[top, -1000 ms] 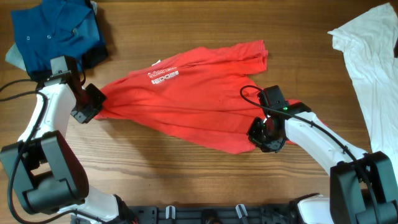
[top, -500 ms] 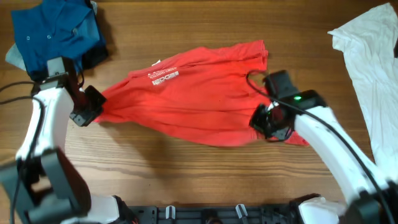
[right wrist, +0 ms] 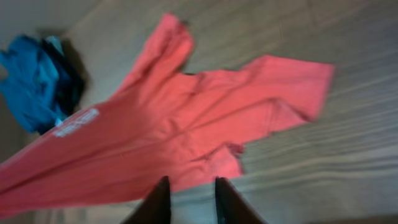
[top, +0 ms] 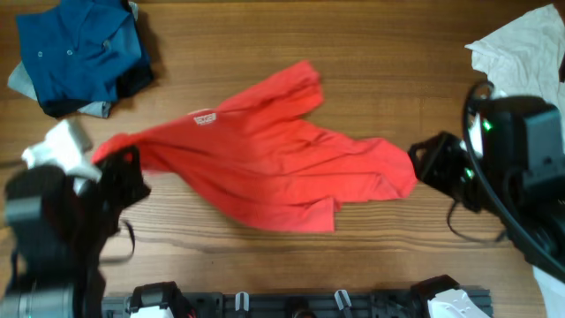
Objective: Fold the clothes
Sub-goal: 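Lift the red T-shirt with both grippers and stretch it apart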
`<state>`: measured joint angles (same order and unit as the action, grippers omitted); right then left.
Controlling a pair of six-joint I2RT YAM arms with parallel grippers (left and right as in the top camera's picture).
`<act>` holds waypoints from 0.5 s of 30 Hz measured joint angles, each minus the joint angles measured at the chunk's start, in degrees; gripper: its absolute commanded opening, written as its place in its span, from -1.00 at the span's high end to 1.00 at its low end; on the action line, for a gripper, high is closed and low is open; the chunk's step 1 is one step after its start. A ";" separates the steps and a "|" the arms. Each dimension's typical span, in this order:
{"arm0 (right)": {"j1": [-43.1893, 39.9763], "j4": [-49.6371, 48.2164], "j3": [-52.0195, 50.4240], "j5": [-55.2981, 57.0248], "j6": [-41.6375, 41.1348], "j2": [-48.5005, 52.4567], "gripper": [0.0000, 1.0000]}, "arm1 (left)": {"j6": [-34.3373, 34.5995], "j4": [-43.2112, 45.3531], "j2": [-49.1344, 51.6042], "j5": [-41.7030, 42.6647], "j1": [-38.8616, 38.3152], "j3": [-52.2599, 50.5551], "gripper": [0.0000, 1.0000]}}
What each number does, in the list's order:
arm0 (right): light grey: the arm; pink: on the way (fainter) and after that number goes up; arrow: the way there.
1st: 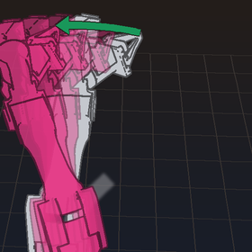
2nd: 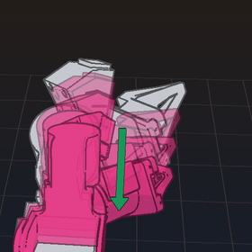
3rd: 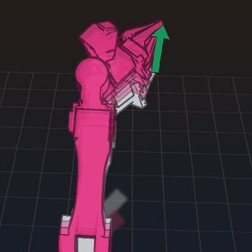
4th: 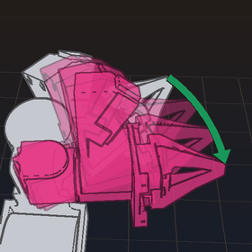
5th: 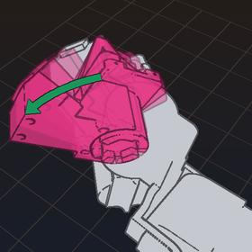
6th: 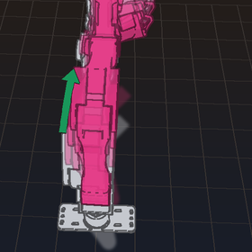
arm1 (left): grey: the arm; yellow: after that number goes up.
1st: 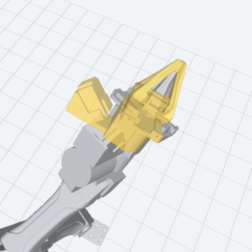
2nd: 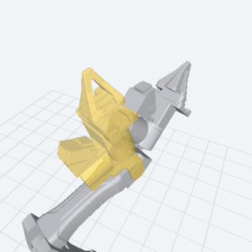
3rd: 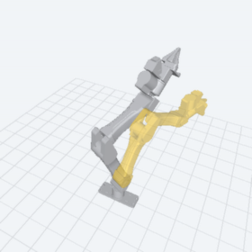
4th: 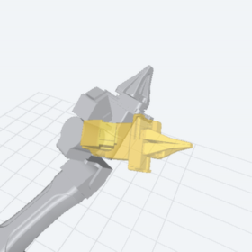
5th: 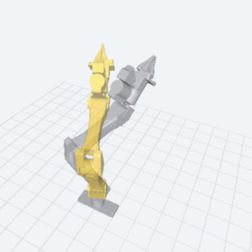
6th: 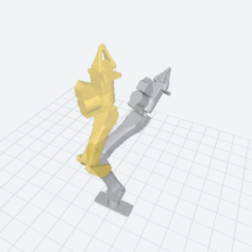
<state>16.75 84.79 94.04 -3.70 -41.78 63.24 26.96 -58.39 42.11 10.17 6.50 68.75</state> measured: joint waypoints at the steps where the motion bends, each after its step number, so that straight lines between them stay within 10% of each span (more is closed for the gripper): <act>1: 0.00 1.57 -0.22 0.02 0.15 -0.17 0.38 | 0.00 -0.90 -1.27 0.00 -0.04 0.20 0.92; 10: 0.76 -12.37 -24.68 -10.82 7.65 3.43 -0.35 | 0.00 -7.82 6.88 -0.94 -0.04 0.26 0.92; 15: 4.52 -25.86 -41.57 -17.75 8.50 5.09 -0.34 | 0.00 -8.85 15.91 -1.31 -0.04 0.20 0.92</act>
<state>21.28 58.94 52.47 -21.45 -33.28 68.34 26.96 -67.24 58.02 8.86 6.46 68.95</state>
